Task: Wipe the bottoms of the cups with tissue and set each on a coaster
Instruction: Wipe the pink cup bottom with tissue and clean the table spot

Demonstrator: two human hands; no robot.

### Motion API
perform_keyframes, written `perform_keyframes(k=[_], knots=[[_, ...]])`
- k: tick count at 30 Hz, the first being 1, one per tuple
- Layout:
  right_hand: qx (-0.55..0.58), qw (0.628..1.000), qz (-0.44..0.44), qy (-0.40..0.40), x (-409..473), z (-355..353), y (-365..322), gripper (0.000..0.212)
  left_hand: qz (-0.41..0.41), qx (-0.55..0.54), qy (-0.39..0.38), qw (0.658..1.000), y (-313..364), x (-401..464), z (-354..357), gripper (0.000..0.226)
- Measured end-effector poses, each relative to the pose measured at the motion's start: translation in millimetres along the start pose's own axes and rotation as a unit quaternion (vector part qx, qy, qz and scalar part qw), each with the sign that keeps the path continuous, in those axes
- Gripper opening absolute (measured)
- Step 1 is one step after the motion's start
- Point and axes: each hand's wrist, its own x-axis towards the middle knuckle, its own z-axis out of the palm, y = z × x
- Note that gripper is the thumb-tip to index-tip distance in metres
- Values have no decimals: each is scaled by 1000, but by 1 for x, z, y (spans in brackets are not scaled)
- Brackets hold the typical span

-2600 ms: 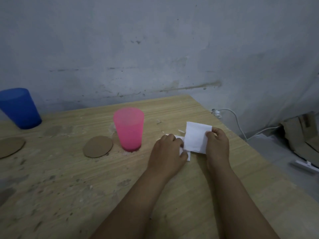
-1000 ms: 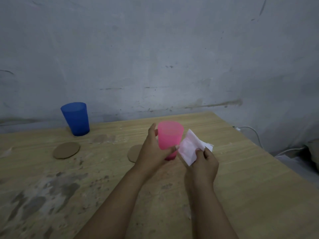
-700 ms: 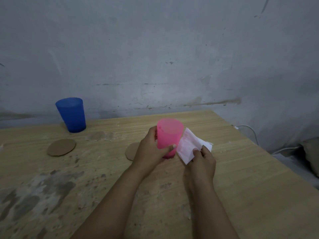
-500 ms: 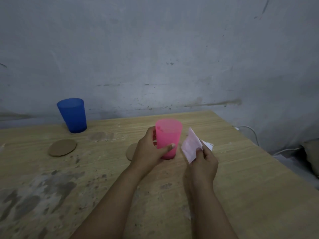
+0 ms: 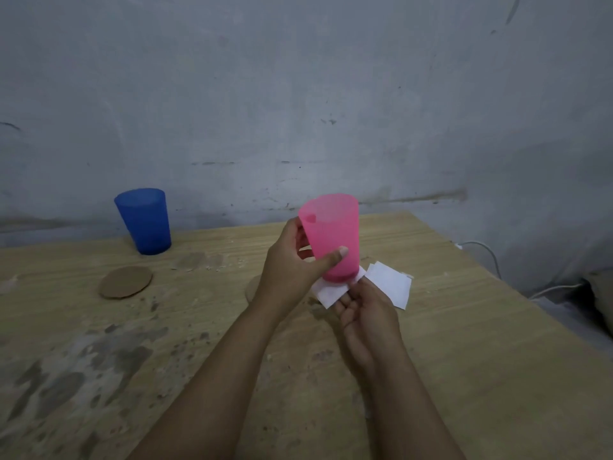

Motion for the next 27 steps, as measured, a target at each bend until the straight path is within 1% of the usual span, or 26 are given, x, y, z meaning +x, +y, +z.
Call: perform_keyframes(k=[2,4,7,17,22,24,27], knots=[[22,999,20,-15,-1,0,-1,32,6,16,2,1000,0,0,-2,80],[34,999,39,-10,-1,-2,-2,32,9,30,3,1000,-1,1,-5,84],[30,999,42,-1,0,-5,-5,30,6,35,5,999,-3,1,-9,88],[59,997,30,-44,5,-9,-4,38,0,38,-10,999,-6,0,-6,75],[107,992,50,-50,6,-11,-6,43,-2,31,-8,999,-6,-3,-2,78],[100,992,52,-56,6,-11,-7,42,-4,22,-4,1000,-6,-3,-2,78],[84,993,55,-57,6,-12,-5,35,-6,23,-4,1000,-8,-3,-1,79]])
